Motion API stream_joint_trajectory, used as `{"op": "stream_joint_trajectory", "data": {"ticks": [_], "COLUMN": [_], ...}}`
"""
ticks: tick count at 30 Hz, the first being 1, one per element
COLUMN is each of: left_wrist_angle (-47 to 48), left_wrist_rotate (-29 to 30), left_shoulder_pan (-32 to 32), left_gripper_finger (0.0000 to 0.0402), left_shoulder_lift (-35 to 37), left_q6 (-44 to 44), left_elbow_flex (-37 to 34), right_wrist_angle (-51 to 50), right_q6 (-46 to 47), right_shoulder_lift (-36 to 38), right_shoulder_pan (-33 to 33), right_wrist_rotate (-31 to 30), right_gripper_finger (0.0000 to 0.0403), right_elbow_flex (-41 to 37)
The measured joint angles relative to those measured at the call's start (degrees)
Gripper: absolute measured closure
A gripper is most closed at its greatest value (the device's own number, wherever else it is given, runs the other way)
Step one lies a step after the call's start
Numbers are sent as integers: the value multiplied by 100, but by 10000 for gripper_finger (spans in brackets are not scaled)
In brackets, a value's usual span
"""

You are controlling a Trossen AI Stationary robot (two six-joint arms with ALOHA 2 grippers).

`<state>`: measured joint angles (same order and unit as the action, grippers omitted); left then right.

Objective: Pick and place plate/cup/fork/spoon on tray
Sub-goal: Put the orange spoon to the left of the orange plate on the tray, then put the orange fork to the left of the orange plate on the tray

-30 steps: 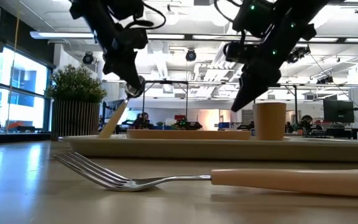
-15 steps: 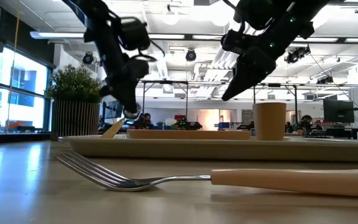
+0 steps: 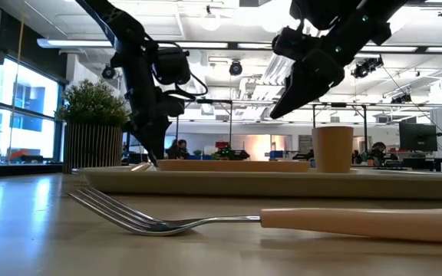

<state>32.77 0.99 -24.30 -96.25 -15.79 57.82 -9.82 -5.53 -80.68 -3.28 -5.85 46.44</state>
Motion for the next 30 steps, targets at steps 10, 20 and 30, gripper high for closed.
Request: {"op": "stream_joint_trajectory", "data": {"ticks": [10, 20, 30], "left_wrist_angle": [48, 71, 83], "left_wrist_rotate": [557, 1748, 2688], "left_shoulder_pan": [210, 675, 1294], "left_gripper_finger": [298, 270, 270], "left_shoulder_lift": [289, 788, 1225], "left_q6": [57, 52, 87], "left_elbow_flex": [-1, 0, 0], "right_wrist_angle": [82, 82, 160], "right_q6": [208, 428, 574], "right_shoulder_lift": [0, -2, -7], "right_shoulder_pan": [45, 45, 229], "right_wrist_rotate": [15, 29, 39], "right_gripper_finger": [257, 257, 257], "right_elbow_flex": [-2, -4, -7]}}
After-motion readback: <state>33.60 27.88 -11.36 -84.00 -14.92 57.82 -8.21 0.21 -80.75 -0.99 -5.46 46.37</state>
